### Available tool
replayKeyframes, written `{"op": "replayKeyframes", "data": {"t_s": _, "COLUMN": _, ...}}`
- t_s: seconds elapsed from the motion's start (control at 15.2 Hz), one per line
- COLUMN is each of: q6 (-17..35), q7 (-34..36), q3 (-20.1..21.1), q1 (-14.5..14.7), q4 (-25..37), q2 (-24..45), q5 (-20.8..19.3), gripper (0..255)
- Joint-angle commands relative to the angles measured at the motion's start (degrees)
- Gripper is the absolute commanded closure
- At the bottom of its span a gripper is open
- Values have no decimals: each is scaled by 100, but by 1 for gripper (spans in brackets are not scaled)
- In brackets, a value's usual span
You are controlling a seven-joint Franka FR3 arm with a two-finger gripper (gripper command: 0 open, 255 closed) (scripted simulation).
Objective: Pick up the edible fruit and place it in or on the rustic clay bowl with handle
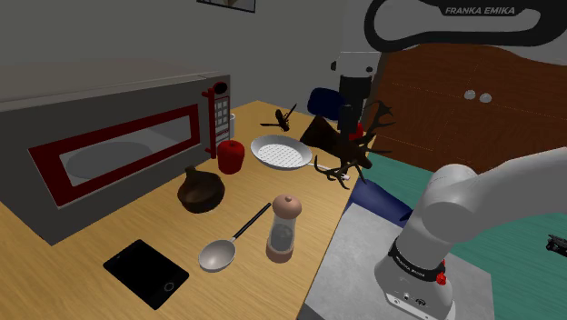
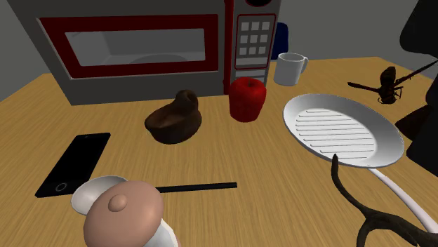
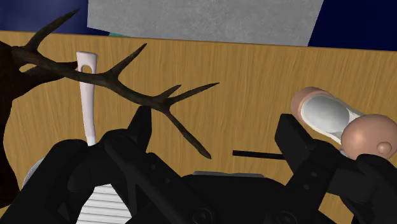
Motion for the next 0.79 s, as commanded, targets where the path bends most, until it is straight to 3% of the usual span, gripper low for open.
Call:
{"op": "replayKeyframes", "data": {"t_s": 0.0, "q6": 0, "q7": 0, "q3": 0, "q1": 0, "q4": 0, "q2": 0, "q5": 0, "gripper": 0}}
{"op": "replayKeyframes", "data": {"t_s": 0.4, "q6": 830, "q7": 1270, "q3": 541, "q1": -172, "q4": 417, "q2": 1104, "q5": 442, "gripper": 0}}
{"op": "replayKeyframes", "data": {"t_s": 0.73, "q6": 1432, "q7": 2292, "q3": 901, "q1": -345, "q4": 980, "q2": 2122, "q5": 584, "gripper": 0}}
